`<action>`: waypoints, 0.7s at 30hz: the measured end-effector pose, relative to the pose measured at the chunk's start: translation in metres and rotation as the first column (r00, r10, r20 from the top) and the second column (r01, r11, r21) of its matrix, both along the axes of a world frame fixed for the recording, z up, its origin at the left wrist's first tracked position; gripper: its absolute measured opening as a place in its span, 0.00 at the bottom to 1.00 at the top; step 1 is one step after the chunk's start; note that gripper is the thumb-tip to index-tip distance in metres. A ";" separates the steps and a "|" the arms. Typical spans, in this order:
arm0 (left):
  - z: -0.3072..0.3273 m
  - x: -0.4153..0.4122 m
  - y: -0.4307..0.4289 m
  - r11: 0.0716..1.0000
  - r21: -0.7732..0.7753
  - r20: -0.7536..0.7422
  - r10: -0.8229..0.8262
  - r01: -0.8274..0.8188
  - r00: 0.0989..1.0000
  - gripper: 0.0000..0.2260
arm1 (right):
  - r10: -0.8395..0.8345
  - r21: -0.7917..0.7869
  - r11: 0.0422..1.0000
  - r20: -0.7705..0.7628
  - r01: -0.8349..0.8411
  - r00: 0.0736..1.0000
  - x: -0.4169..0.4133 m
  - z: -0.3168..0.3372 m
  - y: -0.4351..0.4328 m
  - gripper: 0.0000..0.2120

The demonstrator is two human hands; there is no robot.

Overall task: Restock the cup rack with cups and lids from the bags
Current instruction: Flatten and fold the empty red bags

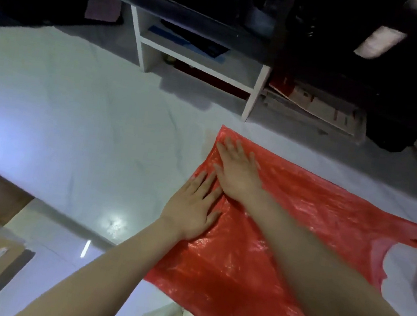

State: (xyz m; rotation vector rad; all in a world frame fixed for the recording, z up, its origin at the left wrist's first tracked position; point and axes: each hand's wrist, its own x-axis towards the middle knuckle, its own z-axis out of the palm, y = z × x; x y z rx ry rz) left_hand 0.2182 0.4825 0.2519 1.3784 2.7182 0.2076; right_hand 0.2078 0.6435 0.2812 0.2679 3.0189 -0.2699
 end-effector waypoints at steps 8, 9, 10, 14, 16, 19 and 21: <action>0.005 0.001 -0.007 1.000 0.014 0.025 0.000 -0.001 1.000 0.30 | 0.044 0.004 0.999 0.043 -0.044 0.998 -0.027 -0.025 0.024 0.30; 0.005 0.001 -0.009 1.000 0.009 0.036 -0.008 0.007 0.999 0.30 | 0.054 0.015 0.998 0.041 -0.054 0.998 -0.031 -0.026 0.026 0.30; 0.005 0.001 -0.011 1.000 0.001 0.047 -0.014 0.014 0.999 0.30 | 0.058 0.023 0.998 0.042 -0.059 0.997 -0.036 -0.026 0.028 0.30; 0.007 0.001 -0.019 1.000 -0.008 0.050 -0.023 0.023 0.998 0.32 | 0.046 0.033 0.998 0.048 -0.048 0.998 -0.050 -0.023 0.035 0.30; 0.006 0.002 -0.021 0.999 -0.021 0.035 -0.027 0.028 0.999 0.32 | 0.030 0.062 0.998 0.065 -0.034 0.997 -0.054 -0.018 0.036 0.30; 0.004 0.000 -0.020 1.000 -0.027 0.011 -0.014 0.014 1.000 0.32 | -0.010 0.105 0.994 0.006 0.010 1.000 -0.049 -0.005 0.030 0.32; 0.003 -0.002 -0.018 0.999 -0.030 -0.009 -0.013 0.013 1.000 0.32 | -0.067 0.034 0.997 -0.067 0.070 0.995 -0.028 0.005 0.024 0.33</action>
